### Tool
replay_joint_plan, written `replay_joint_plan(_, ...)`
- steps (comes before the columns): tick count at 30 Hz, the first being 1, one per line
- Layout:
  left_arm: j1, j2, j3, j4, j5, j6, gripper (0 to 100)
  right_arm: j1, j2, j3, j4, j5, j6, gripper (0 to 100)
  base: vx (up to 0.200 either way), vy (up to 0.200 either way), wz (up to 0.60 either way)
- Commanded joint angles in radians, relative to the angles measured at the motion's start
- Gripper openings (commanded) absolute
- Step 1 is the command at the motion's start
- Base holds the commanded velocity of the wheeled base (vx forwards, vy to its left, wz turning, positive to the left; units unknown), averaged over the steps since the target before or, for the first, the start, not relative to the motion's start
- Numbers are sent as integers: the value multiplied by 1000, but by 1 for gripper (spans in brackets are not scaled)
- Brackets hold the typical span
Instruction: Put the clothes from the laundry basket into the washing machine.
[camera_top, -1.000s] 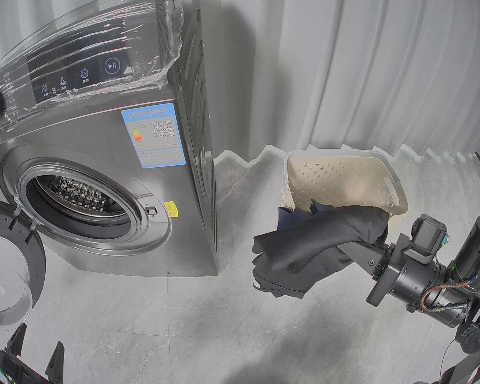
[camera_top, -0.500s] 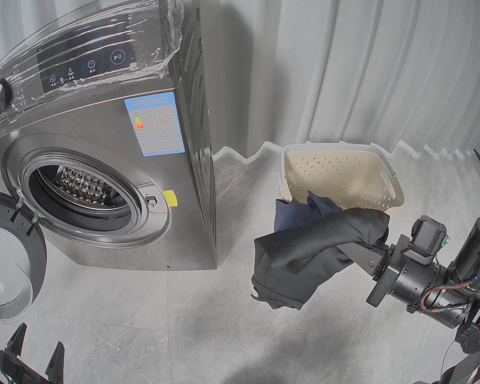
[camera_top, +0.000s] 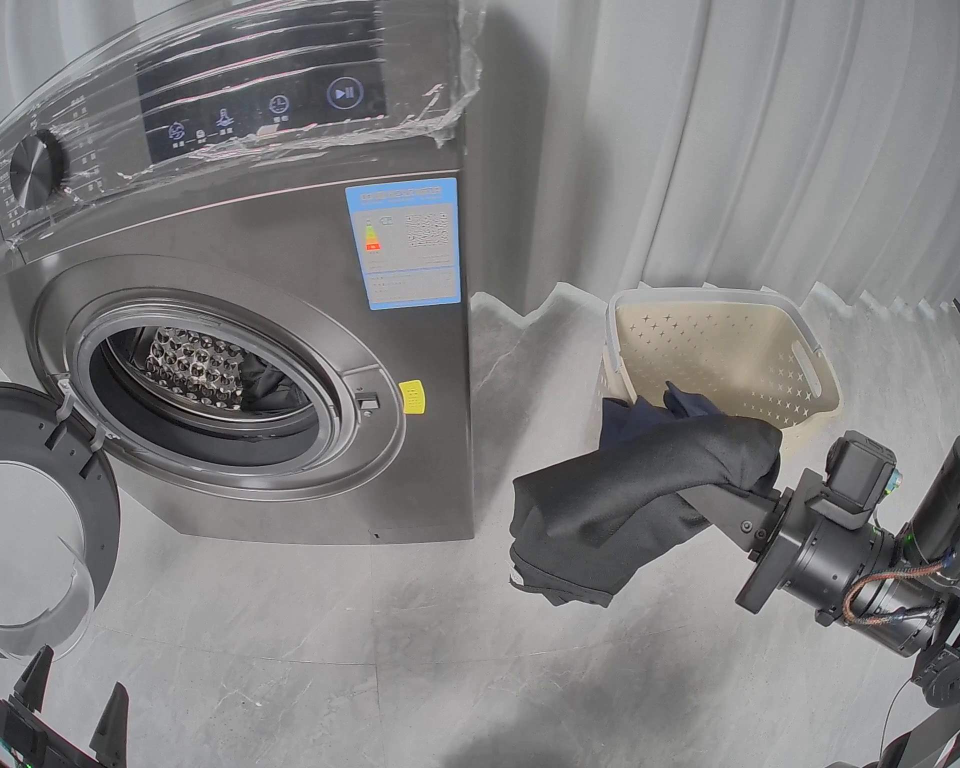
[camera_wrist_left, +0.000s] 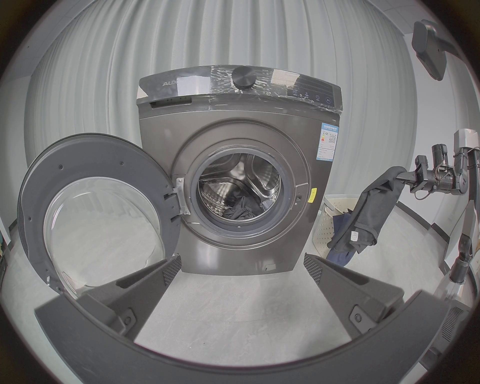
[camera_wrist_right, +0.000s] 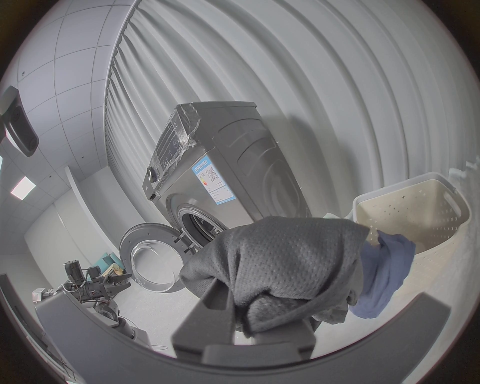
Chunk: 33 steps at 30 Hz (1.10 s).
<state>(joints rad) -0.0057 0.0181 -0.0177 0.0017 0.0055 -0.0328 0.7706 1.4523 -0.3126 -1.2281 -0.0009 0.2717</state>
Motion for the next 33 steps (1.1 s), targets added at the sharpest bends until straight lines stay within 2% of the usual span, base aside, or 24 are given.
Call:
replay_joint_plan(1,0,-17,15,0,1,-1,100,-8,-1,0,-1,1,0,0,0,0,0)
replay_joint_plan(9,0,-17,15,0,1,-1,100,-10,0,1,1,1,0,0,0,0,0)
replay_joint_plan(20,0,-17,15,0,1,-1,100,-10,-1,4,1,1,0,0,-200,0,0)
replay_joint_plan(28,0,-17,15,1,2,-4,100,-14,-1,4,-1,-1,0,0,0,0,0)
replay_joint_plan(33,0,-17,15,0,2,-4,100,-36,-4,7,-1,-1,-35,0,0,120,0)
